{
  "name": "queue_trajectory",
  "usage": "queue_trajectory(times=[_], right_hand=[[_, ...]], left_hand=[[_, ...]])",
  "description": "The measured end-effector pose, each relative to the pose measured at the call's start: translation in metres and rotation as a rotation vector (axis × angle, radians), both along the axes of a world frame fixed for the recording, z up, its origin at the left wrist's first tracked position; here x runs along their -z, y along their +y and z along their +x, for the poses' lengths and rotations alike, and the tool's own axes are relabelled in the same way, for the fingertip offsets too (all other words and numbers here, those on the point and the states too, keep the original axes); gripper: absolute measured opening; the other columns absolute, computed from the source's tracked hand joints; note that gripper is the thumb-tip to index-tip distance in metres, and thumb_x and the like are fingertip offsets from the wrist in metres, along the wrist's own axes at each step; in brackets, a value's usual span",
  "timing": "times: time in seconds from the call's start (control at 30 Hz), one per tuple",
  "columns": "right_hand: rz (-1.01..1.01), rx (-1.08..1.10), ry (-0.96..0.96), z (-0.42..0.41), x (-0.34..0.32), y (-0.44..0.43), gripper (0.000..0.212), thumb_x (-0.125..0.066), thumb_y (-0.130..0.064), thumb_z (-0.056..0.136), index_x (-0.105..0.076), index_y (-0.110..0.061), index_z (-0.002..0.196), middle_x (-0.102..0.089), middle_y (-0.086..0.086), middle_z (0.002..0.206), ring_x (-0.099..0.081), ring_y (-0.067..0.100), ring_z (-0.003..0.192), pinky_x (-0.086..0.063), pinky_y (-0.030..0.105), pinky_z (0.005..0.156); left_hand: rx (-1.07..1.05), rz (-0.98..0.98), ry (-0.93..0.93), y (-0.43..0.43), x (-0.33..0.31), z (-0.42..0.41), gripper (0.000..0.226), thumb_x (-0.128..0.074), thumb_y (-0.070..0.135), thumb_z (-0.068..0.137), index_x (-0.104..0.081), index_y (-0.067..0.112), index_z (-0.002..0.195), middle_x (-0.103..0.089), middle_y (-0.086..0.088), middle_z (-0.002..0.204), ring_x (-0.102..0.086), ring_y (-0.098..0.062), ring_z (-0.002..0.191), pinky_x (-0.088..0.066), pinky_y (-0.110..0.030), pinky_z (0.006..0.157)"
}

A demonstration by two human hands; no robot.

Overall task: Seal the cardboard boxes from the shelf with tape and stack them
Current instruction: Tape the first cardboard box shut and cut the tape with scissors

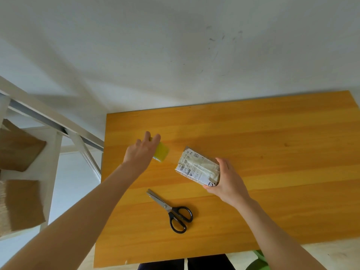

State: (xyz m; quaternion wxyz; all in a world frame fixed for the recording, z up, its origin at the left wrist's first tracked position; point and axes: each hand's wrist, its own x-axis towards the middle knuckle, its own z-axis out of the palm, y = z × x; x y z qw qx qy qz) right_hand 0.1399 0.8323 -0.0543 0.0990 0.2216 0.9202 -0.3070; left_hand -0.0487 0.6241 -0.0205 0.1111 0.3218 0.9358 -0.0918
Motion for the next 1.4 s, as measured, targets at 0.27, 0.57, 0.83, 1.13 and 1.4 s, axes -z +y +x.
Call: queue_trajectory(times=[0.27,0.57,0.83,1.13,1.4], right_hand=[[0.017,-0.021,-0.02,0.0,0.001,0.0,0.102,-0.084,-0.043,0.07,-0.026,-0.012,0.148,-0.039,-0.002,0.14,-0.048,0.016,0.122,-0.049,0.027,0.089],[0.351,-0.234,-0.057,-0.015,-0.007,-0.025,0.128,-0.045,-0.081,0.077,0.033,-0.005,0.144,0.029,0.014,0.157,0.024,0.028,0.146,0.015,0.043,0.117],[0.438,-0.353,-0.034,-0.07,0.002,-0.065,0.106,-0.037,-0.072,0.089,0.026,-0.009,0.147,0.023,0.015,0.159,0.01,0.032,0.149,-0.002,0.052,0.12],[0.435,-0.281,-0.043,-0.082,-0.012,-0.072,0.067,-0.058,-0.055,0.088,-0.04,-0.012,0.136,-0.036,0.013,0.144,-0.037,0.031,0.131,-0.026,0.041,0.112],[0.264,-0.207,0.014,-0.09,-0.049,-0.067,0.065,-0.072,-0.052,0.077,-0.048,-0.018,0.127,-0.05,0.0,0.128,-0.049,0.02,0.117,-0.036,0.033,0.096]], left_hand=[[-0.03,-0.016,-0.047,0.004,0.029,0.002,0.068,-0.065,-0.006,0.079,-0.026,0.017,0.129,-0.036,-0.011,0.127,-0.057,-0.03,0.092,-0.041,-0.029,0.053],[-0.096,0.03,-0.087,0.006,0.041,0.007,0.065,-0.061,-0.006,0.082,-0.025,0.016,0.131,-0.038,-0.011,0.127,-0.059,-0.029,0.091,-0.042,-0.028,0.054],[-0.134,0.099,-0.129,0.001,0.034,0.006,0.059,-0.055,-0.007,0.083,-0.029,0.017,0.131,-0.038,-0.009,0.127,-0.06,-0.03,0.091,-0.04,-0.03,0.056],[-0.179,0.185,-0.129,-0.012,0.026,0.004,0.057,-0.054,0.003,0.089,-0.031,0.025,0.136,-0.044,-0.006,0.13,-0.061,-0.028,0.091,-0.043,-0.033,0.056],[-0.062,0.119,-0.025,-0.018,-0.011,-0.008,0.087,-0.061,0.021,0.09,0.0,0.034,0.15,-0.046,-0.006,0.136,-0.059,-0.026,0.105,-0.044,-0.031,0.062]])
